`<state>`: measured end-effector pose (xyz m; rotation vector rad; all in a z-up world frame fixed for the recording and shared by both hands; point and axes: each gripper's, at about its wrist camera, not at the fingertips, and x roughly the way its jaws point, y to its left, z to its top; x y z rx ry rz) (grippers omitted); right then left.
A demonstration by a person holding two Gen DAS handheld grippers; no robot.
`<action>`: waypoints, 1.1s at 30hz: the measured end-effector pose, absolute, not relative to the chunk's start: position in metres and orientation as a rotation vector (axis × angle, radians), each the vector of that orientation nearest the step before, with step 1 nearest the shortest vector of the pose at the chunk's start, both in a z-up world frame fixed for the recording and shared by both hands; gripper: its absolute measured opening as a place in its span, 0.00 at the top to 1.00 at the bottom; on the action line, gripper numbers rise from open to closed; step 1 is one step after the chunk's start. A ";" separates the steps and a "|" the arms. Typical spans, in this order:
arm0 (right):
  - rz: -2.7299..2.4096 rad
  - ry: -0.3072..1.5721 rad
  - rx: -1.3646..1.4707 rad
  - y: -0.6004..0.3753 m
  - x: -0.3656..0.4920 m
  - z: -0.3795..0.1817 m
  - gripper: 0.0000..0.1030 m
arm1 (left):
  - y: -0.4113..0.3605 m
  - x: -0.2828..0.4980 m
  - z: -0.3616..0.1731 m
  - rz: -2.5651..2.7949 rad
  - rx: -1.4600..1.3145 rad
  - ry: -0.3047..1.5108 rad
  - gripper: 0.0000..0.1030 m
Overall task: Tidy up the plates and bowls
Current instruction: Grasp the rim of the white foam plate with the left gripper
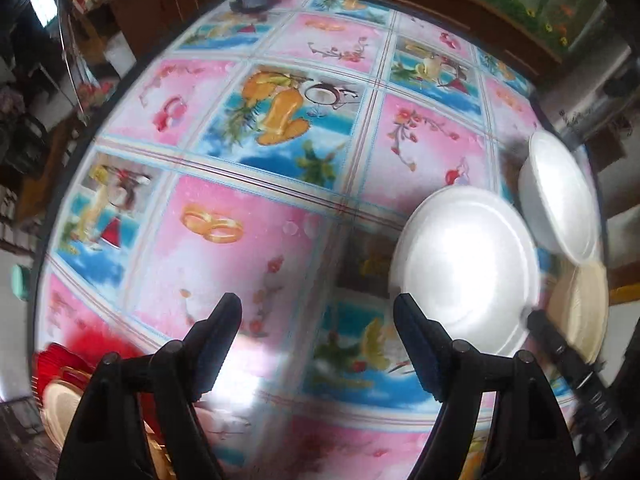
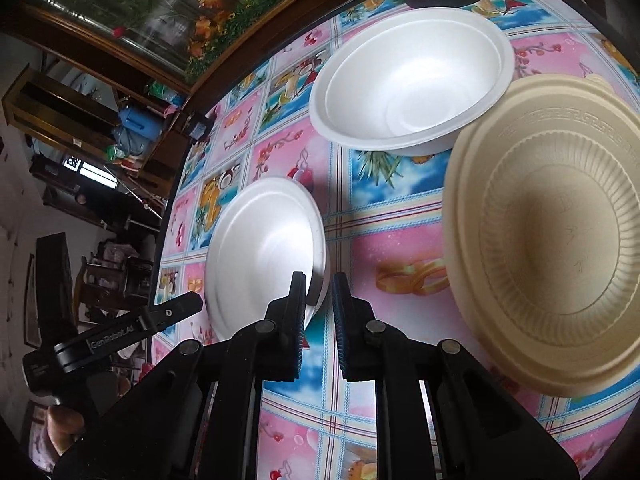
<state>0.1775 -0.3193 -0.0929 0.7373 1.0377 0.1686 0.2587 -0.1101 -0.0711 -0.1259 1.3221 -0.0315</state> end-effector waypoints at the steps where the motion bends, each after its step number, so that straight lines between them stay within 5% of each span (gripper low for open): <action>1: 0.171 1.039 0.741 -0.320 0.178 -0.094 0.87 | -0.109 0.260 -0.072 -0.045 -0.159 1.331 0.24; 20: 0.199 1.058 0.826 -0.316 0.189 -0.111 0.87 | -0.125 0.283 -0.097 -0.108 -0.270 1.386 0.27; 24: 0.179 1.045 0.827 -0.317 0.190 -0.112 0.87 | -0.125 0.280 -0.093 -0.119 -0.269 1.378 0.57; 31: 0.179 1.023 0.819 -0.316 0.188 -0.110 0.87 | -0.133 0.276 -0.092 -0.154 -0.249 1.376 0.88; 33: 0.179 1.022 0.808 -0.316 0.188 -0.110 0.87 | -0.136 0.275 -0.091 -0.157 -0.227 1.367 0.90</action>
